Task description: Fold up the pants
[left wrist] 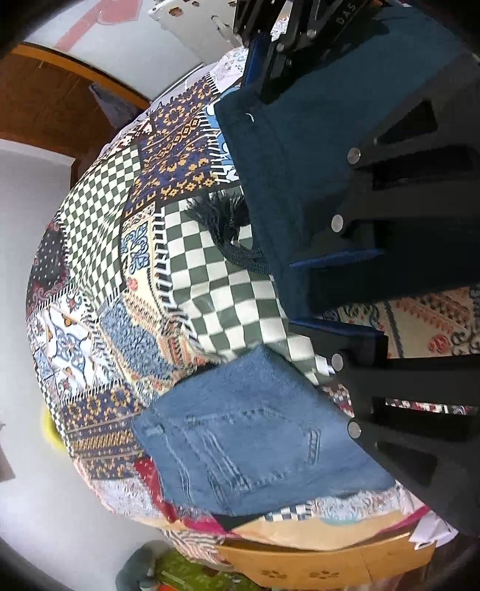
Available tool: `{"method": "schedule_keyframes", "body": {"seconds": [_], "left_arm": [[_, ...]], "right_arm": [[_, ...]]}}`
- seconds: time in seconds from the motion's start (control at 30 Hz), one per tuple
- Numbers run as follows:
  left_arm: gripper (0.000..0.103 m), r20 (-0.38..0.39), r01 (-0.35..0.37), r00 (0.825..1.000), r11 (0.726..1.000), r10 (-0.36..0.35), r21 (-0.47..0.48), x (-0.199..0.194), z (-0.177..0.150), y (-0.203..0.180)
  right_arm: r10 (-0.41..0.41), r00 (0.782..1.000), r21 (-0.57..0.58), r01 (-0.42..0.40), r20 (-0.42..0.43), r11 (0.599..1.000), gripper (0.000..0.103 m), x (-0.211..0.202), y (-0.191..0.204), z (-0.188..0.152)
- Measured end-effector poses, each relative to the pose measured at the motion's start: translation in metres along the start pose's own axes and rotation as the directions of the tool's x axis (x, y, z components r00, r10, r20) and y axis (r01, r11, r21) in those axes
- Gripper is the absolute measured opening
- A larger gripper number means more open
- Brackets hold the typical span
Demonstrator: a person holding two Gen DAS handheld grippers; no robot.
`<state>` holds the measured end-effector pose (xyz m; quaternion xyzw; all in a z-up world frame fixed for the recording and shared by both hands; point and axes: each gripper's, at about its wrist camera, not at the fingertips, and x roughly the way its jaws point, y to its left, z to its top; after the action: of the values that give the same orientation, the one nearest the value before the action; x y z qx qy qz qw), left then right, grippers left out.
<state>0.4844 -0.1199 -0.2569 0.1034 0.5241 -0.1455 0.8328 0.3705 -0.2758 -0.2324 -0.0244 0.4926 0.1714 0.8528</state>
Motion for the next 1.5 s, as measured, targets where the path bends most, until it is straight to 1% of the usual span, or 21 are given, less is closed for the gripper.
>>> {"method": "schedule_keyframes", "body": {"seconds": [0.13,0.2,0.23,0.3,0.33,0.37,0.43,0.47,0.53,0.63,0.73,0.77,0.9,1.0,1.13,1.2,1.23,1.33,1.4,1.43,1.5], "left_arm": [[0.029,0.02,-0.007,1.0,1.0,0.007,0.004,-0.026,-0.006,0.0],[0.033,0.048,-0.015,0.999,1.0,0.014,0.007,-0.043,-0.012,-0.002],[0.036,0.062,-0.007,0.998,1.0,0.007,0.005,-0.053,-0.016,-0.003],[0.051,0.08,0.012,0.997,1.0,-0.012,0.001,-0.066,-0.024,-0.006],[0.054,0.083,0.021,0.996,1.0,-0.021,0.006,-0.072,-0.029,-0.009],[0.057,0.083,0.022,0.996,1.0,-0.023,0.017,-0.077,-0.034,-0.012],[0.058,0.083,0.01,0.996,0.999,-0.014,0.046,-0.086,-0.046,-0.021],[0.059,0.08,0.005,0.997,0.998,-0.01,0.058,-0.089,-0.052,-0.025],[0.063,0.067,0.007,0.998,0.997,-0.013,0.075,-0.092,-0.065,-0.032],[0.067,0.042,0.0,0.999,0.996,-0.004,0.092,-0.093,-0.086,-0.038],[0.069,0.042,-0.013,0.999,0.997,0.01,0.076,-0.096,-0.108,-0.036],[0.069,0.045,-0.015,0.999,0.998,0.012,0.067,-0.098,-0.114,-0.033],[0.07,0.07,-0.048,0.997,0.998,0.045,0.044,-0.112,-0.14,-0.021],[0.07,0.056,-0.045,0.997,0.999,0.045,0.011,-0.118,-0.161,-0.009],[0.07,0.011,-0.088,0.996,0.996,0.088,-0.013,-0.116,-0.195,0.005],[0.07,0.022,-0.076,0.997,0.995,0.077,-0.057,-0.118,-0.204,0.014],[0.07,0.013,-0.069,0.997,0.994,0.07,-0.088,-0.119,-0.207,0.021],[0.07,0.004,-0.074,0.997,0.988,0.075,-0.139,-0.12,-0.213,0.035],[0.07,-0.012,-0.089,0.996,0.984,0.089,-0.151,-0.119,-0.215,0.041],[0.07,-0.015,-0.098,0.995,0.983,0.097,-0.155,-0.119,-0.215,0.041],[0.07,-0.017,-0.143,0.99,0.979,0.142,-0.148,-0.122,-0.214,0.043]], "right_arm": [[-0.04,0.999,-0.016,0.04,0.0,0.999,0.016,-0.02,0.006,0.0],[-0.034,0.999,-0.03,0.034,0.018,0.999,0.018,-0.034,0.012,-0.003],[-0.026,0.999,-0.033,0.027,0.026,0.999,0.023,-0.04,0.015,-0.005],[-0.001,0.999,-0.04,0.003,0.047,0.999,0.031,-0.055,0.023,-0.009],[0.009,0.998,-0.042,-0.006,0.056,0.999,0.038,-0.06,0.027,-0.012],[0.019,0.998,-0.046,-0.016,0.065,0.999,0.048,-0.065,0.032,-0.015],[0.026,0.997,-0.062,-0.021,0.072,0.998,0.06,-0.073,0.044,-0.023],[0.023,0.997,-0.072,-0.018,0.074,0.997,0.063,-0.076,0.049,-0.026],[0.016,0.997,-0.105,-0.009,0.071,0.994,0.064,-0.08,0.06,-0.035],[0.013,0.999,-0.133,-0.009,0.03,0.991,0.064,-0.08,0.071,-0.05],[0.011,0.999,-0.136,-0.016,-0.033,0.991,0.064,-0.073,0.075,-0.068],[0.007,0.999,-0.133,-0.012,-0.039,0.991,0.064,-0.073,0.076,-0.075],[-0.015,1.0,-0.133,0.014,-0.012,0.991,0.064,-0.088,0.079,-0.099],[-0.011,1.0,-0.112,0.01,-0.003,0.994,0.064,-0.098,0.077,-0.111],[0.012,1.0,-0.043,-0.011,0.009,0.999,0.064,-0.108,0.067,-0.127],[0.034,0.999,0.002,-0.034,0.012,0.999,0.065,-0.112,0.06,-0.135],[0.037,0.999,0.021,-0.037,0.015,0.999,0.065,-0.114,0.057,-0.139],[0.02,1.0,0.055,-0.021,0.018,0.998,0.065,-0.12,0.048,-0.15],[-0.015,1.0,0.063,0.014,0.016,0.998,0.065,-0.124,0.043,-0.157],[-0.018,1.0,0.072,0.016,0.017,0.997,0.066,-0.126,0.039,-0.16],[-0.015,1.0,0.098,0.012,0.023,0.995,0.068,-0.131,0.03,-0.162]]}}
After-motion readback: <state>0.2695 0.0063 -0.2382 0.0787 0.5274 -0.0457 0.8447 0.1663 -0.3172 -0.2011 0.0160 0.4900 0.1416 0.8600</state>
